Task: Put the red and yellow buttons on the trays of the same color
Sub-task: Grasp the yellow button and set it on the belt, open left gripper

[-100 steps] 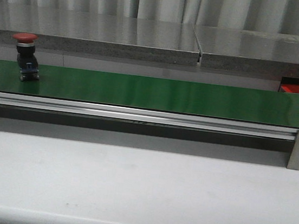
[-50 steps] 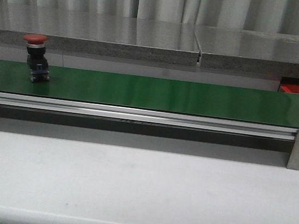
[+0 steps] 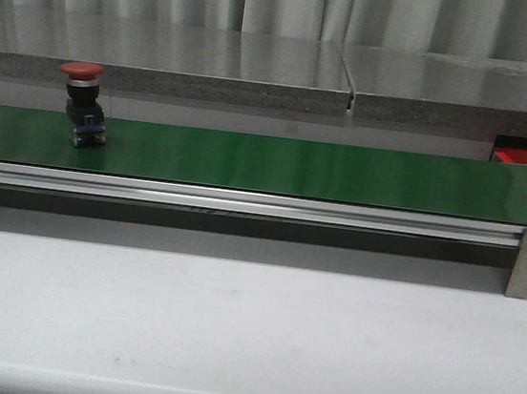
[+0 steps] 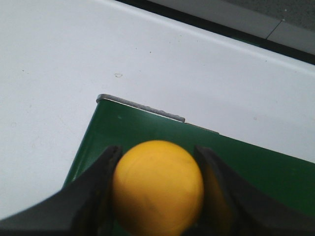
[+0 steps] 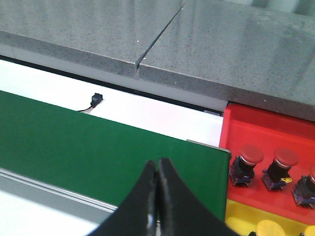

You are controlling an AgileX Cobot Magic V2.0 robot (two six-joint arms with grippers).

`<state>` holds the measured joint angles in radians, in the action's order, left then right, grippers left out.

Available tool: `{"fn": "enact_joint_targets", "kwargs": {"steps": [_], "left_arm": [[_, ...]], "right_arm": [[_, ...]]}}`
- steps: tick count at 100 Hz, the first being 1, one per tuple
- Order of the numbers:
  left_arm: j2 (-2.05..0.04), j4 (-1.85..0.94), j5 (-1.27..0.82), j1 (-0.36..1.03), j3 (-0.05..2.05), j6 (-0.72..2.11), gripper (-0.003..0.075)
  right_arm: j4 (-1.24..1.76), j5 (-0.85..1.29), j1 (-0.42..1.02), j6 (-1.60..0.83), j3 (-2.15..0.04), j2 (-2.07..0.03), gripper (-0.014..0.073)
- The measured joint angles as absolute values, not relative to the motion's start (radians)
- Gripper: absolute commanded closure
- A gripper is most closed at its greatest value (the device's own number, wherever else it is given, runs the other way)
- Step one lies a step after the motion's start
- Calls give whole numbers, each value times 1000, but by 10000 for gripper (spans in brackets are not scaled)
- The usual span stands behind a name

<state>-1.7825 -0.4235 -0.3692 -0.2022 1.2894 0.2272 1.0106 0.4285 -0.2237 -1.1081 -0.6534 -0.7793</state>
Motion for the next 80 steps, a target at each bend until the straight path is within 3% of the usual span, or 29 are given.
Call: {"fn": "enact_joint_targets", "kwargs": {"steps": [80], "left_arm": [[-1833, -424, -379, -202, 1289, 227, 741]], "right_arm": [[1011, 429, -224, -1108, -653, -779, 711]]}}
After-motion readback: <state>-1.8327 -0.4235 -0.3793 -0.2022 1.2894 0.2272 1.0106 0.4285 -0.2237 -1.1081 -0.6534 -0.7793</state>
